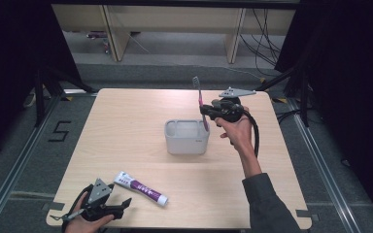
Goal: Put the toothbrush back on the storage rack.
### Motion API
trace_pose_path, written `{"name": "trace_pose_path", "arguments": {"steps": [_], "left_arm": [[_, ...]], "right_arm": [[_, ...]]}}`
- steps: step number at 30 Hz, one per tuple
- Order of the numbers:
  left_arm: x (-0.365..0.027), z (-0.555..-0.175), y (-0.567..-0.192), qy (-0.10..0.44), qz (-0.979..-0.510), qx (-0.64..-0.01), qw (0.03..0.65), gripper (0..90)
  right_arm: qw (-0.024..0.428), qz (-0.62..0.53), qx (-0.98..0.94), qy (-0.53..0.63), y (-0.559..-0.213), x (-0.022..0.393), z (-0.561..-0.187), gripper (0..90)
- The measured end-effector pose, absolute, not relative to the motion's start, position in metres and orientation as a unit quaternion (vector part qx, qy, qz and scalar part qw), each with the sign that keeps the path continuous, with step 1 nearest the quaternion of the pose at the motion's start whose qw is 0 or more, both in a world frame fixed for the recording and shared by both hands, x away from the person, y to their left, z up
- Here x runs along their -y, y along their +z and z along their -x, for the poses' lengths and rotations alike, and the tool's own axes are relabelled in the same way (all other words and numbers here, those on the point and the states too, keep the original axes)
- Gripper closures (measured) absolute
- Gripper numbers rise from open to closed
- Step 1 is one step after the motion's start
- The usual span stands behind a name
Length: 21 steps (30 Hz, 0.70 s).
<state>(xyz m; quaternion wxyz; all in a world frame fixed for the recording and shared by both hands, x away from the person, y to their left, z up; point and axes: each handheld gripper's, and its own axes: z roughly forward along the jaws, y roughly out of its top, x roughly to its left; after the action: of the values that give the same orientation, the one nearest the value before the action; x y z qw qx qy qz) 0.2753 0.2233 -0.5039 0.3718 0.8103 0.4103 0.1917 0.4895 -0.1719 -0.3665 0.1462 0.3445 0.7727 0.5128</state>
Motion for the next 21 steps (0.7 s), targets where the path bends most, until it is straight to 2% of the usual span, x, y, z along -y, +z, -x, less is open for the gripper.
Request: {"name": "trace_pose_path", "arguments": {"steps": [10,13,14,15,21], "left_arm": [[-0.223,-0.275,-0.503,0.191,-0.811,-0.412,0.368,19.6],[-0.223,-0.275,-0.504,0.191,-0.809,-0.412,0.374,19.6],[-0.223,-0.275,-0.503,0.192,-0.811,-0.412,0.368,19.6],[-0.223,-0.275,-0.503,0.191,-0.811,-0.412,0.368,19.6],[-0.222,-0.275,-0.503,0.189,-0.809,-0.414,0.371,19.6]], "right_arm": [[0.135,-0.363,-0.758,0.525,-0.376,0.172,-0.498,84.0],[0.145,-0.36,-0.759,0.524,-0.38,0.171,-0.501,84.0],[0.132,-0.37,-0.753,0.528,-0.381,0.17,-0.5,84.0],[0.147,-0.364,-0.755,0.525,-0.383,0.171,-0.501,84.0],[0.13,-0.376,-0.751,0.528,-0.394,0.17,-0.503,83.9]]}}
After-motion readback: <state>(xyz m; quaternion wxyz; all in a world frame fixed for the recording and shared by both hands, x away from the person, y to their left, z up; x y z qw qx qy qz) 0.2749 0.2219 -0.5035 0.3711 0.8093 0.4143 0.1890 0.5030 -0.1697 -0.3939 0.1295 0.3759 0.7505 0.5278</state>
